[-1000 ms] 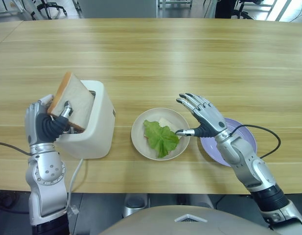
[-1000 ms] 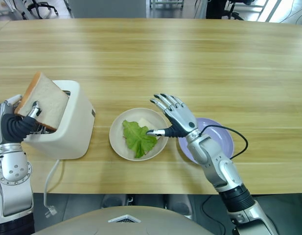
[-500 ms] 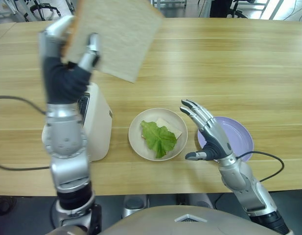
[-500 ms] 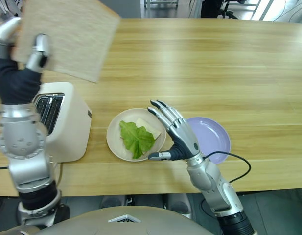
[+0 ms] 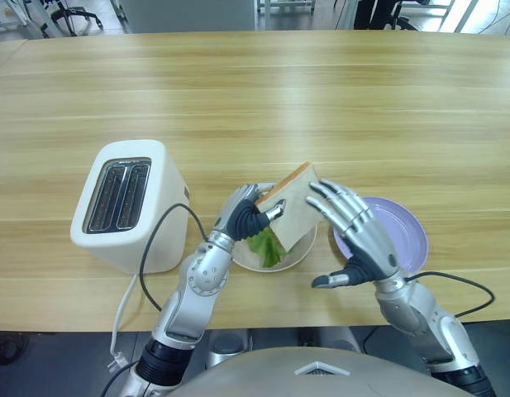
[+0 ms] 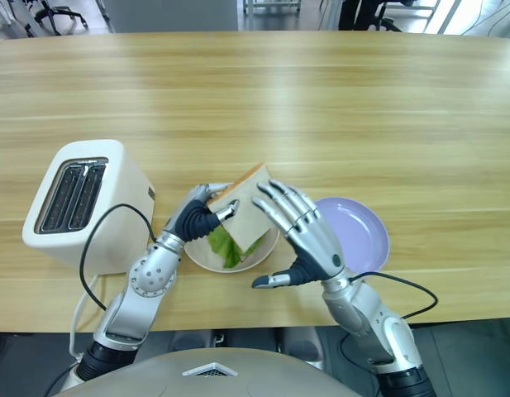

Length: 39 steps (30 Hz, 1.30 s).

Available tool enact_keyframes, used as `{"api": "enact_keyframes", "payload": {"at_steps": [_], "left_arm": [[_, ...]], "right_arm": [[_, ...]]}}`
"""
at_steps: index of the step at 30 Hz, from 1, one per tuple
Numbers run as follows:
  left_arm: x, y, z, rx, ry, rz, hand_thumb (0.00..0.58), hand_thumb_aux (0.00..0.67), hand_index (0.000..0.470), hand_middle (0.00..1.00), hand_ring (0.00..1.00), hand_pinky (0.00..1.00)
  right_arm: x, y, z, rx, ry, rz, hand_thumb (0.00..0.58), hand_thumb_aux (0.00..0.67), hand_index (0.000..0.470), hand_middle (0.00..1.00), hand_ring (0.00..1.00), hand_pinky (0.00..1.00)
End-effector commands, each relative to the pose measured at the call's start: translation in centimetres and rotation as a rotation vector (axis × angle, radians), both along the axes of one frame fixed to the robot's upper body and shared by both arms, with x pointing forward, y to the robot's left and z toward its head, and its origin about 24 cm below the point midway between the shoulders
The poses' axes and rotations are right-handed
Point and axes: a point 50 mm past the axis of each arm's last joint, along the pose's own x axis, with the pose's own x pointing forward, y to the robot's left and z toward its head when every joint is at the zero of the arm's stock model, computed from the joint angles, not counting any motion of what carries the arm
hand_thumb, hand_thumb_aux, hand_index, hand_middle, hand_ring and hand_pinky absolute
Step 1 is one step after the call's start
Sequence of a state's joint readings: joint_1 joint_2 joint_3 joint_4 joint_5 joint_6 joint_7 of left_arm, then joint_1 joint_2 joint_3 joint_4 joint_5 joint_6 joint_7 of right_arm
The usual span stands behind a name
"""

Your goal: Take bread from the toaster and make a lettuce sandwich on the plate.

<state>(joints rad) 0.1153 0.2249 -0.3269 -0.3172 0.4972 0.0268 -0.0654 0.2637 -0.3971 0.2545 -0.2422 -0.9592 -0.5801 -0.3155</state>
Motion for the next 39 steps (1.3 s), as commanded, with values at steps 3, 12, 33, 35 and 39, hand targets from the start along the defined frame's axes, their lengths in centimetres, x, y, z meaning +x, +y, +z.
{"api": "enact_keyframes", "payload": {"at_steps": [3,12,33,35,39], "left_arm": [[0.8,1.4,-3.6,0.037,0.1,0.072,0.58,0.67,0.46,1.0,1.0,1.0],[1.4,2.9,-7.4,0.119,0.19,0.141,0.58,0.67,0.46,1.0,1.0,1.0],[-0.4,6.9,4.8,0.057,-0.599,0.469,0.0,0.0,0.0,0.0,0.0,0.0],[-1.2,7.2,6.1,-0.003,-0.666,0.478,0.0,0.0,0.0,0.0,0.0,0.0],[-2.3,6.8,6.8,-0.148,-0.669,0.416,0.0,0.0,0.0,0.0,0.0,0.0]], "right_arm": [[0.4,1.4,-3.9,-0.169,0.156,0.034,0.0,0.0,0.0,0.0,0.0,0.0],[1.0,2.5,-6.9,-0.336,0.263,0.048,0.0,0.0,0.0,0.0,0.0,0.0],[3.5,2.5,-7.7,-0.434,0.452,0.041,0.0,0.0,0.0,0.0,0.0,0.0],[4.0,2.5,-7.0,-0.366,0.455,0.024,0.0,0.0,0.0,0.0,0.0,0.0],[5.1,2.4,-4.7,-0.092,0.473,-0.003,0.0,0.0,0.0,0.0,0.0,0.0]]}}
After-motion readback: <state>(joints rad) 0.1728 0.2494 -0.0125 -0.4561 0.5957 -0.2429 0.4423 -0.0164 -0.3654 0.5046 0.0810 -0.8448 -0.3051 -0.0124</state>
